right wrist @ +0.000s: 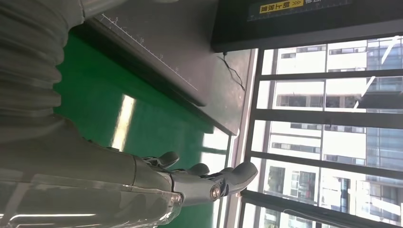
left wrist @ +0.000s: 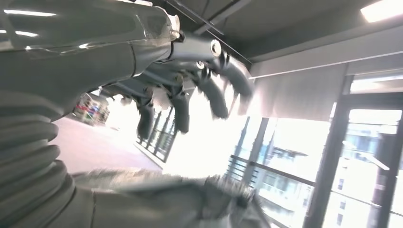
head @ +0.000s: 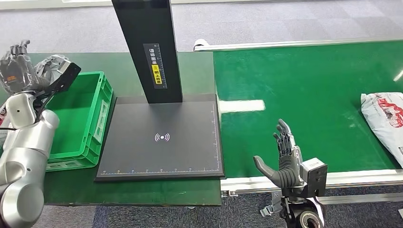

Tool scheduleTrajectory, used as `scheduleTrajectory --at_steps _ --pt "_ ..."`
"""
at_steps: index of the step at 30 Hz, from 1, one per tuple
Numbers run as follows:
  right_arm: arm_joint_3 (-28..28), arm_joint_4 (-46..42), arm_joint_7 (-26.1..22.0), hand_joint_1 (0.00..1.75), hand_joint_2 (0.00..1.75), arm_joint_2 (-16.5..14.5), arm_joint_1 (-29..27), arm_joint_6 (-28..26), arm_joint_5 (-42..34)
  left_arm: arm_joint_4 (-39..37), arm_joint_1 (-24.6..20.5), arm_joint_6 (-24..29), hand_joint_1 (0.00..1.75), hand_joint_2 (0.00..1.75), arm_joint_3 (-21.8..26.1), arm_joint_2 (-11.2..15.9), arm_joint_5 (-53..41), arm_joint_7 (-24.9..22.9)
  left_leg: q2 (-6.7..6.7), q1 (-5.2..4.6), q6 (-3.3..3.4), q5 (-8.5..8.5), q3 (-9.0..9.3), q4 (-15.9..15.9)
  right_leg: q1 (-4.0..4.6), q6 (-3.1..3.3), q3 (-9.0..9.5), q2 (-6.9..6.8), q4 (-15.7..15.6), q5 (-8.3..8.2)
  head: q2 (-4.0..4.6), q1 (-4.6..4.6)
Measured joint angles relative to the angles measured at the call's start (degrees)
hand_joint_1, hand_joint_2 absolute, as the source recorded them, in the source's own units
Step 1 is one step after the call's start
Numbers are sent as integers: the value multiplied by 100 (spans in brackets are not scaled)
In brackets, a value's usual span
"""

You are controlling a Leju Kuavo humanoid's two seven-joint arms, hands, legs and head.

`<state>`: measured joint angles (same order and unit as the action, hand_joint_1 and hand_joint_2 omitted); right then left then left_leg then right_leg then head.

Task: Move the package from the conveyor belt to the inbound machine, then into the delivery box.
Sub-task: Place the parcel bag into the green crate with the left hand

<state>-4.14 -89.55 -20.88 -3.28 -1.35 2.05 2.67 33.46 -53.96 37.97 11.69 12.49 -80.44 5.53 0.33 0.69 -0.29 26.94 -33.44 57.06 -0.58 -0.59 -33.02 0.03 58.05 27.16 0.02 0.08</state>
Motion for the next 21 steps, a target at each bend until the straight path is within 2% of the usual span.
scheduleTrajectory --at_steps 3,9,15,18,21 --pt "5 0 14 0 175 0 -1 -2 28 14 -19 0 0 175 17 -89 135 246 1 0 0 0 0 0 0 0 0 0 0 0 0 0" --pt "26 -4 27 0 175 2 -3 -19 91 33 -42 1 0 175 33 -227 258 419 1 0 0 0 0 0 0 0 -1 0 0 0 0 0" --pt "91 -81 27 0 175 75 -26 -35 162 85 -21 -45 0 175 101 -454 1345 1181 -1 -2 0 0 0 0 -2 0 0 -2 -1 0 -1 -1" --pt "128 -96 23 0 175 132 -58 -27 167 345 264 -278 0 175 -4 -663 2166 1584 0 -7 1 2 1 0 -7 -1 2 -1 -2 0 -1 -1" --pt "147 -96 15 0 175 183 -93 4 212 955 938 -950 0 175 -340 -936 3498 2017 2 -14 1 5 2 0 -15 -2 2 0 -2 1 0 -2"
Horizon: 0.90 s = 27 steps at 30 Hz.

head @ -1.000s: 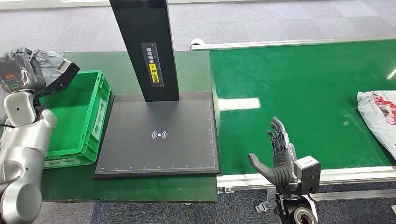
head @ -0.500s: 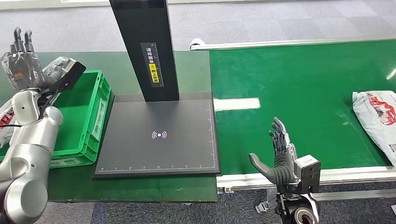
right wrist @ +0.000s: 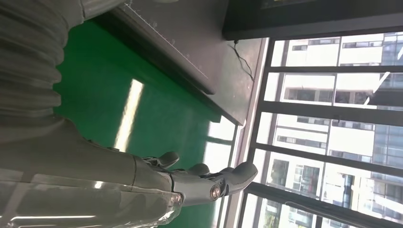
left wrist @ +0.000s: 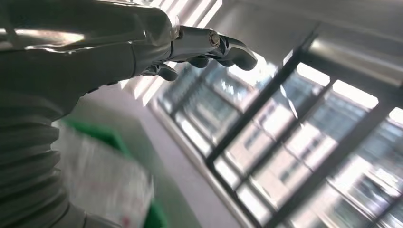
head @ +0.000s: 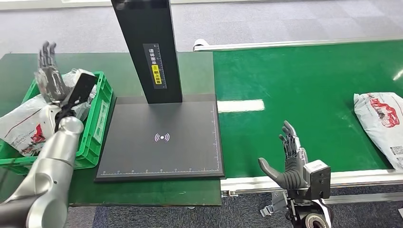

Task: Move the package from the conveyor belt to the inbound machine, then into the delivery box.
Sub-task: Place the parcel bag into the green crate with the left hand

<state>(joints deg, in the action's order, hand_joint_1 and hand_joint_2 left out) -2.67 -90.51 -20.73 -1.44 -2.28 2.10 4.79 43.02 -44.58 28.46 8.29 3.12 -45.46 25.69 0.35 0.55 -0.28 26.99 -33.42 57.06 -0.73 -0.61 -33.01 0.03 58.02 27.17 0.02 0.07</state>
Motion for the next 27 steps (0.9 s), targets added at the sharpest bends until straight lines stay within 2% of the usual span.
scheduleTrajectory --at_steps 4,6,9,14,18,27 --pt "-2 5 1 0 175 45 -3 10 173 968 1213 -1083 0 175 -650 -398 2110 440 -2 -1 1 5 -4 0 -1 -4 -2 -1 -2 4 -1 1" --pt "-7 20 1 0 175 53 -2 12 209 1356 1730 -1353 0 175 -972 -551 2790 537 -2 -1 2 7 -7 0 -2 -5 -3 0 -3 4 -1 1" --pt "-17 60 1 0 175 62 0 12 216 1795 2305 -1497 0 175 -1368 -697 3312 583 -3 -1 3 9 -10 0 -1 -6 -5 -1 -4 5 -1 1" --pt "-99 144 1 0 175 72 40 11 222 2360 2907 -1815 0 175 -1801 -790 3924 596 -3 1 2 8 -9 -1 1 -6 -4 -1 -3 5 -1 0" --pt "-197 267 -2 0 175 80 163 12 225 2750 3296 -1842 0 175 -2077 -861 4151 619 -4 1 3 7 -8 -1 1 -6 -3 -1 -3 5 0 0" --pt "-342 451 -3 0 175 79 235 13 255 3054 3779 -1786 0 175 -2301 -1032 4229 569 -6 1 3 8 -9 -1 0 -6 -4 -1 -4 5 0 0"
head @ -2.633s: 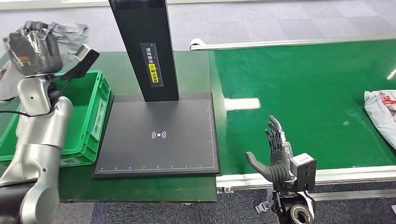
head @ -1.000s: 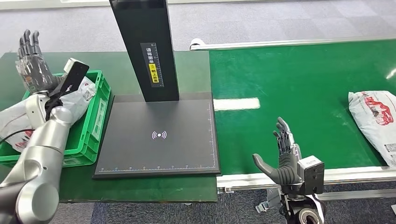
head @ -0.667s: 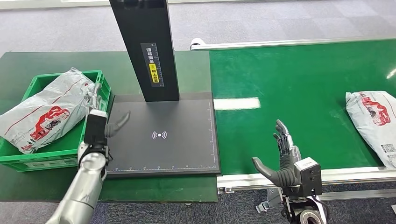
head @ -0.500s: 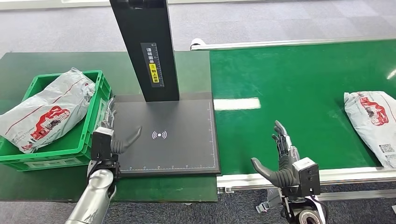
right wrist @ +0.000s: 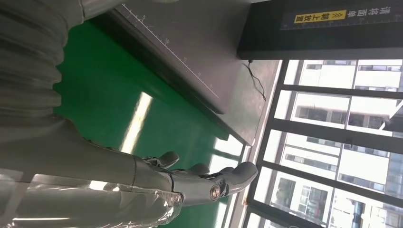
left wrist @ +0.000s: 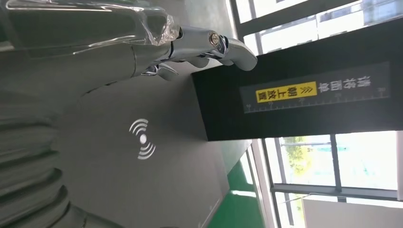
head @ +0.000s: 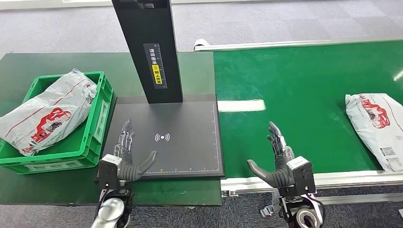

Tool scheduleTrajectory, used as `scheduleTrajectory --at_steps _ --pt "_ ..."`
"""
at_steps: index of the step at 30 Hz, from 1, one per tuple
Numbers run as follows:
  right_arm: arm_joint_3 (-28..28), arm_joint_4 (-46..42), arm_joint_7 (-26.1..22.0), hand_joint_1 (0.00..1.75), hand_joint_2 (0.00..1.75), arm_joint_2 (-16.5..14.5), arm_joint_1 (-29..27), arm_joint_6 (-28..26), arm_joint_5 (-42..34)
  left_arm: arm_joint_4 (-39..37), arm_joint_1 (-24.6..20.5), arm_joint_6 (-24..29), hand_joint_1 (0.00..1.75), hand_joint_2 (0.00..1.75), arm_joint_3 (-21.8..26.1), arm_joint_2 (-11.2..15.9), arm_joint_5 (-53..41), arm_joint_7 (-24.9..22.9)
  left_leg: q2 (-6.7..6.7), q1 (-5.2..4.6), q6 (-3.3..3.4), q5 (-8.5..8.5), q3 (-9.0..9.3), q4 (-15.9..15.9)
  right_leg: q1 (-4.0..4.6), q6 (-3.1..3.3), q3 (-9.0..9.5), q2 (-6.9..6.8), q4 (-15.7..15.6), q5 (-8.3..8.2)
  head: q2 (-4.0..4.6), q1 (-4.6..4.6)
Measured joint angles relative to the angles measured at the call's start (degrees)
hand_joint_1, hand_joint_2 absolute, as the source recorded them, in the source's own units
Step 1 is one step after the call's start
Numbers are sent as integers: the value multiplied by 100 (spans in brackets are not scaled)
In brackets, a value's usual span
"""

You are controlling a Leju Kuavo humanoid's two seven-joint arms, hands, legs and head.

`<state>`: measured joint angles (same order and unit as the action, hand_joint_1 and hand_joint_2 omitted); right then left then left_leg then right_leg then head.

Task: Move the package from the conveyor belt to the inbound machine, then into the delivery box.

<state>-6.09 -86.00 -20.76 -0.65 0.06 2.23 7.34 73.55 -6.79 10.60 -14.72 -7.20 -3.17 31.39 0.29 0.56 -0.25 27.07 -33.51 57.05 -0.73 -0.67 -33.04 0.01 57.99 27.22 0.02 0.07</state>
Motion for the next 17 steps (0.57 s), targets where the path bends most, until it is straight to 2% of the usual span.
scheduleTrajectory --at_steps 11,17 --pt "1 92 0 0 175 2 0 0 4 220 124 -99 0 175 -89 -84 22 -109 0 0 0 -1 1 0 0 0 1 0 0 0 -1 0" --pt "1 109 0 0 175 2 0 0 4 349 186 -469 0 175 -100 -100 181 -283 -1 0 0 0 1 0 0 0 0 0 0 0 -1 0"
